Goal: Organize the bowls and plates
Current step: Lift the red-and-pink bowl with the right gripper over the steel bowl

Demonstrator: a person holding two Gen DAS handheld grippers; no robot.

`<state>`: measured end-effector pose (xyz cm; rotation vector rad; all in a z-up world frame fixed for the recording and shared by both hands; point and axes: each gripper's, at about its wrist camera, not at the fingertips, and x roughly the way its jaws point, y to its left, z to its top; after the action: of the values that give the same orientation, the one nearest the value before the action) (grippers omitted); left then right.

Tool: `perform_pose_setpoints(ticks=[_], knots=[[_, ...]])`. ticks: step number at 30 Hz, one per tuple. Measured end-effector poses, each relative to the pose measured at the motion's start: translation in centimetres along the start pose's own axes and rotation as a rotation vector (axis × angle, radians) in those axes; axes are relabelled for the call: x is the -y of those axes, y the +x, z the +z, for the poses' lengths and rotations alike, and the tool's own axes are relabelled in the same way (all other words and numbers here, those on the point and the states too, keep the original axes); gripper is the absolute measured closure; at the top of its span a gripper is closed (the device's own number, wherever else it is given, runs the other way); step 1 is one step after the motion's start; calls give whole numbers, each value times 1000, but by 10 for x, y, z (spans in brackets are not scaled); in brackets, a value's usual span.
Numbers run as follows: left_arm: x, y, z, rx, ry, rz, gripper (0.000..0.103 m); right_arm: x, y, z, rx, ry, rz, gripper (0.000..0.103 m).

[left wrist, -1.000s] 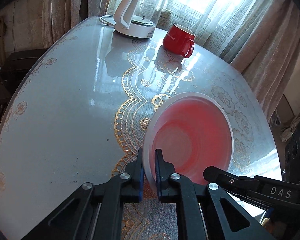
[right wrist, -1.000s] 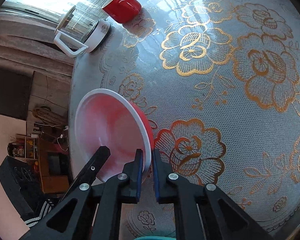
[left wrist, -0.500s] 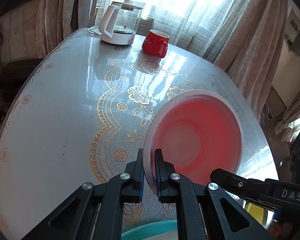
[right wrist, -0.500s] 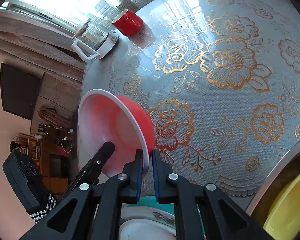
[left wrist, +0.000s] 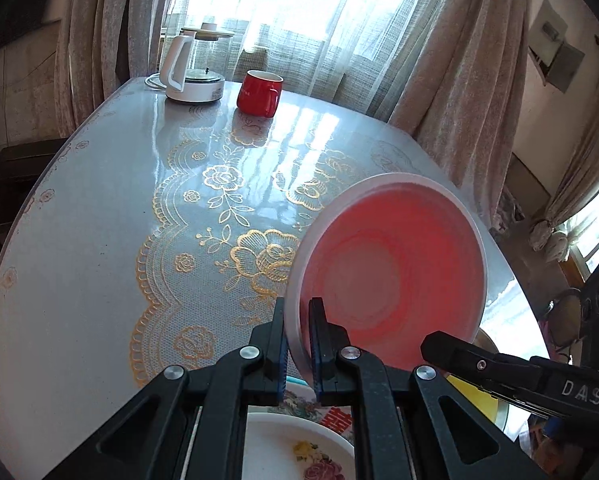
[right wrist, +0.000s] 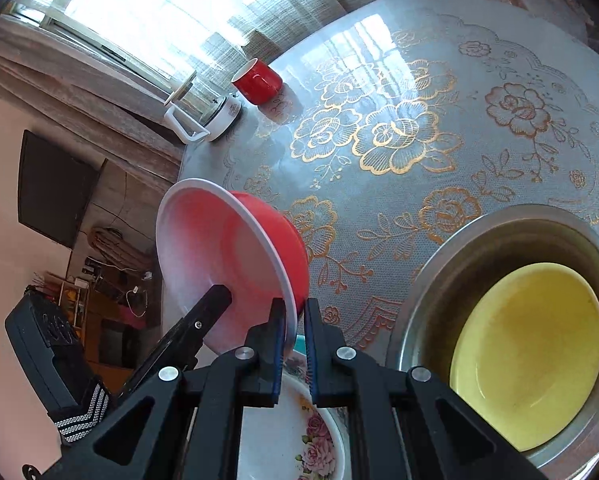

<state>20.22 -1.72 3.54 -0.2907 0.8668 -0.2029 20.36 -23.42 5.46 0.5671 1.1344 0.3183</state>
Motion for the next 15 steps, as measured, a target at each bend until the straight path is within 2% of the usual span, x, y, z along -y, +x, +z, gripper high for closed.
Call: perform_pose_setpoints(ticks=[7,15], knots=[[38,-12,-24,8,81,-19,93,23,-33,-19,58,18,3,93],[78,-15,-45,-20,157,-63,92,56,-72,-40,118,67,-2,93]])
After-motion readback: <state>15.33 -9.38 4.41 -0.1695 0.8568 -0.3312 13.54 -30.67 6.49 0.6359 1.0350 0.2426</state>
